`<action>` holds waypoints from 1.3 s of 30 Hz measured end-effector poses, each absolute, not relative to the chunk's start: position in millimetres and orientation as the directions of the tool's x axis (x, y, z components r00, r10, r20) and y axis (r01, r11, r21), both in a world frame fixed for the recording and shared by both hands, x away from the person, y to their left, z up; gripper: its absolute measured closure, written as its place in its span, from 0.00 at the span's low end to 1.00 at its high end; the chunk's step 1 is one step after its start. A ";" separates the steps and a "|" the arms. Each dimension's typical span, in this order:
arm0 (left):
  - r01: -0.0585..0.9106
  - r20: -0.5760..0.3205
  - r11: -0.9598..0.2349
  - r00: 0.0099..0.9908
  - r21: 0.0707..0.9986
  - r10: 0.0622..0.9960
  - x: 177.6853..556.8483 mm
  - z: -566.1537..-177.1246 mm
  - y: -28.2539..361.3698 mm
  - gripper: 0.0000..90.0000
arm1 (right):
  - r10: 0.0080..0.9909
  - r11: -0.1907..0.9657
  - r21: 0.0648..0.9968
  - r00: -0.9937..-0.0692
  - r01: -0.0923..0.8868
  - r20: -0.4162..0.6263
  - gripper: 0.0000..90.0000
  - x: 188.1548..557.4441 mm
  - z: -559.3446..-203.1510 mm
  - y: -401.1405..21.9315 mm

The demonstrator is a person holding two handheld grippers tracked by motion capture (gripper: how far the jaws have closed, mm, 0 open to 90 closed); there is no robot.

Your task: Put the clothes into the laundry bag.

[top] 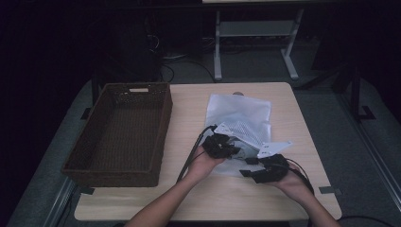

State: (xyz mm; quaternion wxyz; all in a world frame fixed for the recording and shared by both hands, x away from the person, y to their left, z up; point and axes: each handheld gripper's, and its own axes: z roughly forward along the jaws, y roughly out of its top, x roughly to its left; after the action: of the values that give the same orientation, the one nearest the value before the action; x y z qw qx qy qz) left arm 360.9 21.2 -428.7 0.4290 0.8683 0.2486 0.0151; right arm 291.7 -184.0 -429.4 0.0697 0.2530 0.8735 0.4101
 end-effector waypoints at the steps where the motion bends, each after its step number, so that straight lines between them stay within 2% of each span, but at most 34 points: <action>1: 0.420 -0.190 -0.506 0.876 0.754 0.444 361.4 -428.9 21.3 0.96 | 0.493 0.537 0.752 -0.866 0.382 0.088 0.51 293.9 -431.0 -178.4; 7: 0.431 -0.202 -0.500 0.871 0.751 0.448 362.9 -430.6 21.1 0.96 | 0.450 0.594 0.718 -0.890 0.363 0.077 0.44 306.9 -443.2 -147.6; 14: 0.432 -0.202 -0.500 0.871 0.751 0.448 363.6 -431.3 21.3 0.96 | 0.457 0.653 0.665 -0.889 0.363 0.037 0.46 315.2 -461.9 -139.4; 18: 0.432 -0.201 -0.502 0.871 0.750 0.449 363.9 -431.6 21.3 0.96 | 0.457 0.668 0.655 -0.889 0.353 0.014 0.56 313.7 -466.7 -139.0; 25: 0.431 -0.198 -0.500 0.869 0.751 0.453 363.5 -431.3 20.8 0.96 | 0.508 0.650 0.658 -0.861 0.380 -0.005 0.98 315.4 -465.8 -144.5; 29: 0.436 -0.200 -0.496 0.866 0.751 0.458 363.5 -431.7 19.5 0.96 | 0.500 0.670 0.649 -0.865 0.361 -0.034 1.00 313.8 -464.8 -144.0; 37: 0.449 -0.179 -0.520 0.855 0.727 0.487 367.7 -442.8 7.5 0.96 | 0.482 0.629 0.669 -0.874 0.395 0.064 1.00 312.0 -455.8 -156.1; 39: 0.445 -0.149 -0.536 0.850 0.718 0.506 371.3 -446.2 2.8 0.96 | 0.473 0.634 0.666 -0.878 0.395 0.071 1.00 309.8 -454.7 -158.2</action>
State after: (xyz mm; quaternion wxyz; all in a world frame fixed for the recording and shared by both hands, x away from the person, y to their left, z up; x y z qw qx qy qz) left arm 371.3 2.8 -446.2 0.3982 0.8754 0.2715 0.0381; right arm 309.8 -158.2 -454.7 0.0551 0.2404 0.9021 0.3542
